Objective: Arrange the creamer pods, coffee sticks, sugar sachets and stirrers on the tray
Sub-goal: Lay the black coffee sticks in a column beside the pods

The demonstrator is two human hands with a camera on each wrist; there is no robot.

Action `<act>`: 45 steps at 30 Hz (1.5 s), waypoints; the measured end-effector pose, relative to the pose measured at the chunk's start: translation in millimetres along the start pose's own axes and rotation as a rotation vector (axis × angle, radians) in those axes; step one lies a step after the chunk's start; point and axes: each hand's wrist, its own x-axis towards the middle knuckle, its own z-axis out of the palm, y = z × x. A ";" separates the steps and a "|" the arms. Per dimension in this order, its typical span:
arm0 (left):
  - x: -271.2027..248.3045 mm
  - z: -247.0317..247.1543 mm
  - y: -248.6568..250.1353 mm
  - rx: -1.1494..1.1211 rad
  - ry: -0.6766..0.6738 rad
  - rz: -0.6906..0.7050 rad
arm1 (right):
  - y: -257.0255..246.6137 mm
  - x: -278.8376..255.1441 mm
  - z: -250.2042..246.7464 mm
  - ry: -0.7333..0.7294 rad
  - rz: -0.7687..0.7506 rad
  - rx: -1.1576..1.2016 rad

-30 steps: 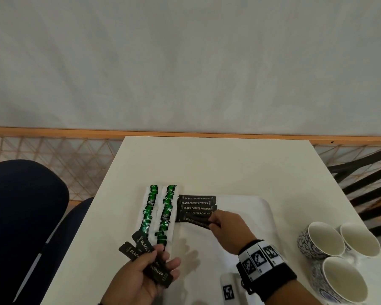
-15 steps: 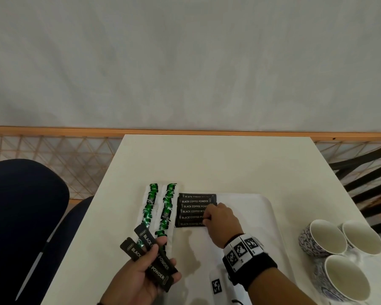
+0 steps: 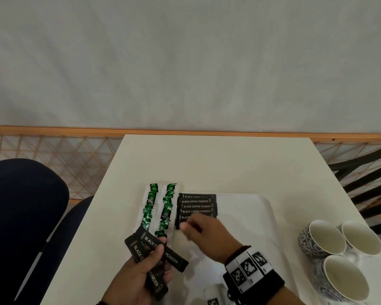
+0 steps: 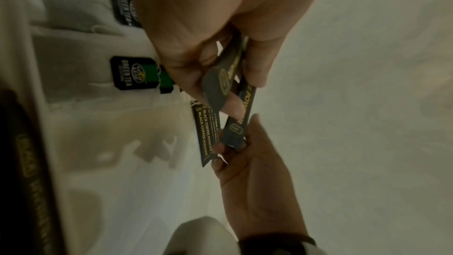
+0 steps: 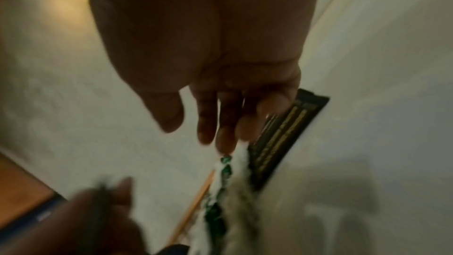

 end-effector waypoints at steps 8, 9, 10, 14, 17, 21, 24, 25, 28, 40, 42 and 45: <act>4.1 -1.0 -4.3 0.089 -0.030 0.004 | -12.7 -31.6 5.6 -0.140 -0.002 0.239; 4.0 -1.2 -3.4 0.089 -0.021 0.007 | -8.2 -30.5 4.3 -0.109 0.016 0.206; 5.0 -2.7 -2.5 0.087 -0.012 0.016 | -2.1 -28.6 1.9 -0.067 0.037 0.161; 9.4 -11.8 0.8 0.024 0.032 0.007 | 29.6 -16.9 -15.7 0.163 0.157 -0.101; 10.0 -13.7 0.8 -0.065 0.067 -0.004 | 50.7 -7.8 -23.0 0.165 0.224 -0.228; 10.1 -11.2 0.6 -0.078 0.089 -0.002 | 58.3 3.9 -14.2 0.129 0.214 -0.284; 8.9 -9.5 2.3 -0.102 0.085 -0.006 | 57.1 12.3 -6.7 0.152 0.198 -0.292; 8.4 -9.4 2.7 -0.115 0.083 -0.001 | 56.9 14.6 -5.0 0.160 0.196 -0.293; 8.6 -10.4 2.3 -0.153 0.086 0.016 | 56.3 18.9 -1.1 0.176 0.205 -0.299; 12.9 -12.9 0.1 0.002 -0.029 0.053 | 47.5 12.7 8.2 0.334 0.158 -0.426; 11.4 -10.9 0.0 0.017 -0.044 0.074 | 40.5 9.9 6.3 0.350 0.112 -0.357; 10.7 -10.4 0.0 0.045 -0.055 0.086 | 18.1 -1.9 1.8 0.153 0.031 -0.113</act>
